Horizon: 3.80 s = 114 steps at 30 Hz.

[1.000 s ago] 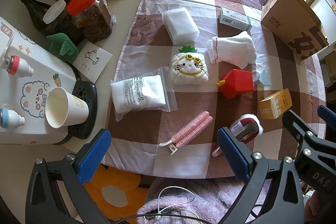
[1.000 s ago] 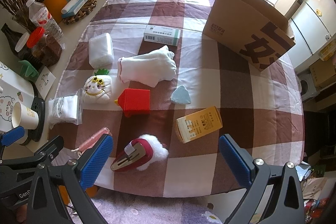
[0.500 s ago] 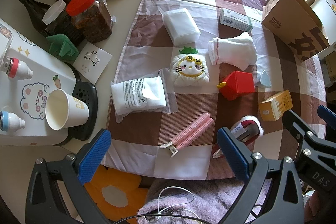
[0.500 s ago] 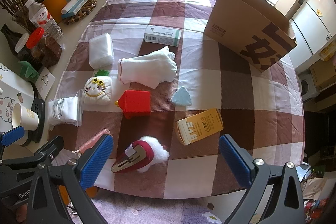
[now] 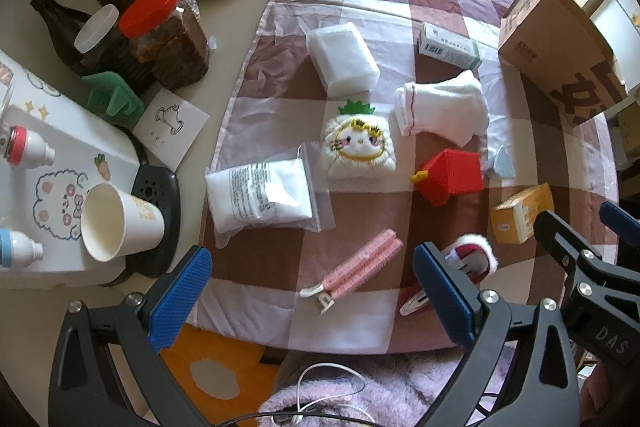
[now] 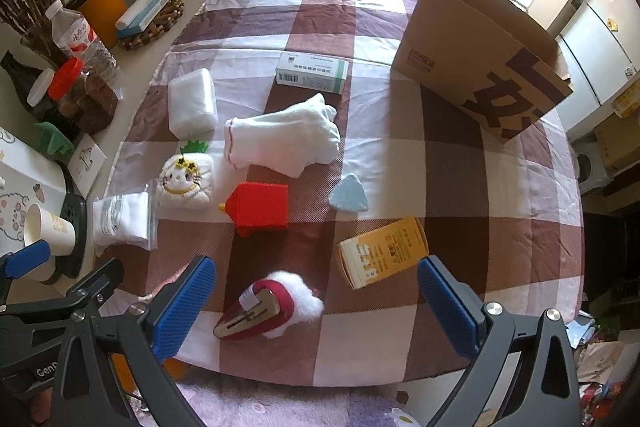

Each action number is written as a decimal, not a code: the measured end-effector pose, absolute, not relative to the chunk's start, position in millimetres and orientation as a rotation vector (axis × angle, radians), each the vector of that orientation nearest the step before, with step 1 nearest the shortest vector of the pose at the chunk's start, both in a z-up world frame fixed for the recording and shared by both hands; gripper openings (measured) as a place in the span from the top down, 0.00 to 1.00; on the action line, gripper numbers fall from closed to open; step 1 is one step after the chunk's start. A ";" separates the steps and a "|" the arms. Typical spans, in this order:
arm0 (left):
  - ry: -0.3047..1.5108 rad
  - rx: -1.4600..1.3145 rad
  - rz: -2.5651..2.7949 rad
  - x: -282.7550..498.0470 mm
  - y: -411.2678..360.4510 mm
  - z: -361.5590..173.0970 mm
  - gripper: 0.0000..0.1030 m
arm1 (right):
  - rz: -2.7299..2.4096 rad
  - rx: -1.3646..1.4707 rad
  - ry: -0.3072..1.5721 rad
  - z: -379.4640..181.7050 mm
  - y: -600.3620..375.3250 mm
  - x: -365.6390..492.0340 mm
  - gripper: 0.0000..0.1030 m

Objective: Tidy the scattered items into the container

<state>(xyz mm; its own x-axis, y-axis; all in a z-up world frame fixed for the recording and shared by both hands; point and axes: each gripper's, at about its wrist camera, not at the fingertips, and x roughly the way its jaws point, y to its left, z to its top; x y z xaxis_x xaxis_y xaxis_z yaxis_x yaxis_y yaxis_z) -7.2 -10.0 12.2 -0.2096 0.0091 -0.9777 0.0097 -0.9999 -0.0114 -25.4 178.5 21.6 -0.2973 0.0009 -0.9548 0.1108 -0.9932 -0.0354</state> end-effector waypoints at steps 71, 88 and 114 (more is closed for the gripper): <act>-0.062 1.901 -2.294 -48.9 -48.7 -112.9 0.34 | -2.246 2.104 -0.539 -110.2 266.8 -64.8 0.48; 0.075 1.924 -2.388 -32.9 -35.0 -71.5 0.45 | -2.333 1.906 -0.382 -65.5 258.0 -52.1 0.53; 0.066 1.785 -2.575 -20.2 -14.9 20.7 0.45 | -2.311 1.572 -0.141 30.3 180.2 -31.5 0.53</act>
